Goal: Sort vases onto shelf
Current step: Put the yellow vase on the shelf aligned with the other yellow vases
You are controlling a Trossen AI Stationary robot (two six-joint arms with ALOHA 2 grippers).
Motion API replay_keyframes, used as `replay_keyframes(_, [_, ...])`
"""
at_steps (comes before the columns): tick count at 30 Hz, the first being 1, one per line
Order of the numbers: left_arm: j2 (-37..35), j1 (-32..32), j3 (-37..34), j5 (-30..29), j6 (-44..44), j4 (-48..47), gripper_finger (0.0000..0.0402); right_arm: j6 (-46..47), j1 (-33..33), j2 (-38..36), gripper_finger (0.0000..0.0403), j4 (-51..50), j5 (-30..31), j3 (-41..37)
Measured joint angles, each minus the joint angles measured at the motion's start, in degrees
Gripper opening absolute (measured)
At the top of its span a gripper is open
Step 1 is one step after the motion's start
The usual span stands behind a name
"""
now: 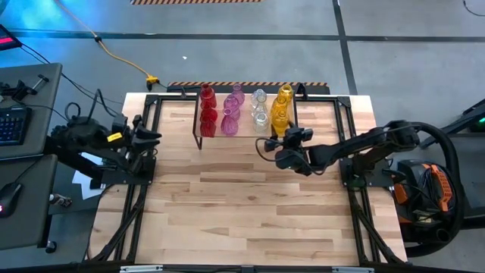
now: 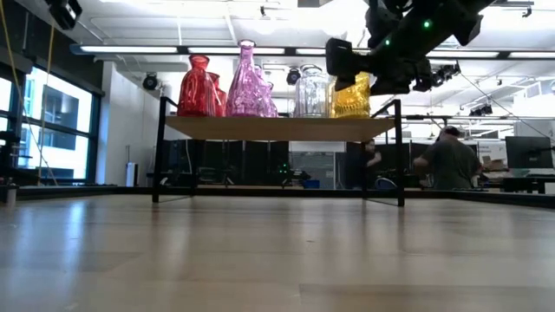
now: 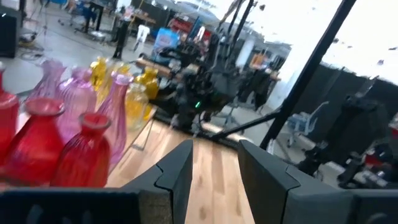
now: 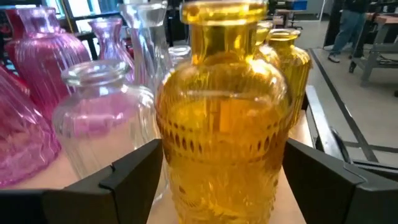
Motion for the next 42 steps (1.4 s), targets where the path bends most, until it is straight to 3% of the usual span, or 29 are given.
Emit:
replay_keyframes(12, [-0.1, 0.0, 0.0, -0.8, -0.7, -10.4, 0.012, -1.6, 0.6, -2.1, 0.0303, -0.1, -1.5, 0.1])
replay_keyframes(42, [-0.1, 0.0, 0.0, 1.8, -4.0, -10.7, 0.012, -4.9, 4.0, -3.3, 0.0303, -0.1, 0.8, 1.0])
